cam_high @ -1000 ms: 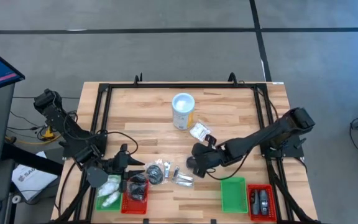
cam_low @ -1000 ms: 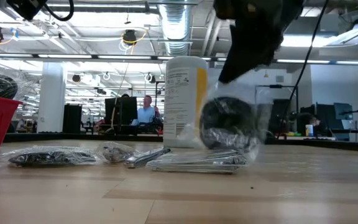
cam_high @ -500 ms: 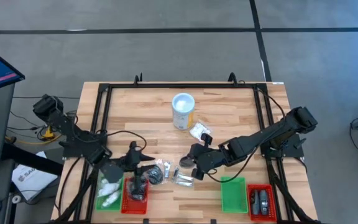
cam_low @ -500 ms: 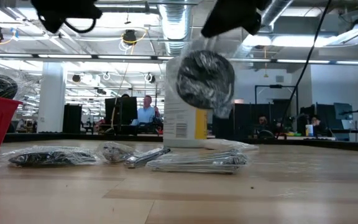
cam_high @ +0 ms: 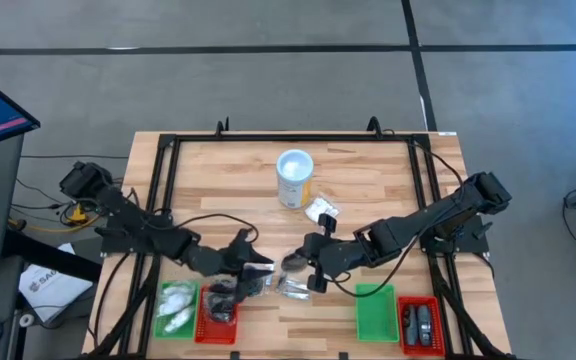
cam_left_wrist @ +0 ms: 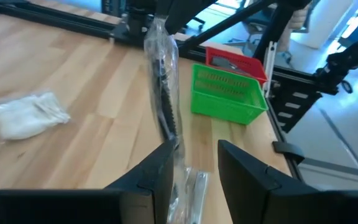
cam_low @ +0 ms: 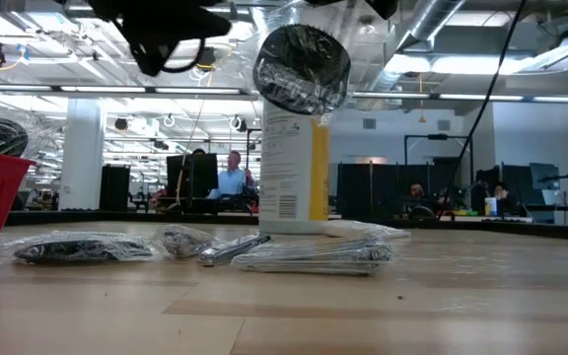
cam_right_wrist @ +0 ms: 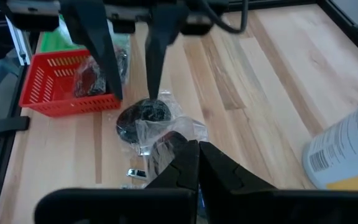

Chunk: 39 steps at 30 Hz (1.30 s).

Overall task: Pick & Place Travel size toiletries
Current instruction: Put the hairbrush into the left red bin

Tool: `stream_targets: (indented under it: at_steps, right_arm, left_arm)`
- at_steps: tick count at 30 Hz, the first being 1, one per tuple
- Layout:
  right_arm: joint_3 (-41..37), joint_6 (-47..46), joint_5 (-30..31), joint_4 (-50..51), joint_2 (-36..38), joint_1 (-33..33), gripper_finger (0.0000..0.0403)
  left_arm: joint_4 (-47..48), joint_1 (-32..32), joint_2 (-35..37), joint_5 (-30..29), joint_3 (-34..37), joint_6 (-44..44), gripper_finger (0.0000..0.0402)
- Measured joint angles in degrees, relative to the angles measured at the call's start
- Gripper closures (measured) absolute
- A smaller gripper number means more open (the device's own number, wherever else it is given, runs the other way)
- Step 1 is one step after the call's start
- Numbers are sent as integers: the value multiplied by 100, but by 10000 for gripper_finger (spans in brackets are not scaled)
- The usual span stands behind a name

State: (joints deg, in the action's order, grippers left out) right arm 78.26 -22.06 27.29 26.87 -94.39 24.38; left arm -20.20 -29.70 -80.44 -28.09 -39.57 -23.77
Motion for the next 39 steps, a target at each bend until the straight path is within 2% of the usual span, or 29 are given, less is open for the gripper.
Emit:
stream_targets:
  at_steps: [8, 17, 27, 39]
  right_arm:
    - [0, 2, -3, 11, -4, -2, 403]
    - [0, 2, -10, 9, -7, -2, 403]
    - [0, 8, -11, -53, -9, -50, 403]
    - [0, 129, -17, -229, -9, -89, 403]
  left_arm:
    - [-585, 453, -503, 766, 0, -29, 258]
    - [-768, 706, -601, 801, -1, 122, 217]
    - [-1106, 803, -617, 799, -2, 149, 217]
    - [-1583, 813, -1032, 801, -2, 254, 226]
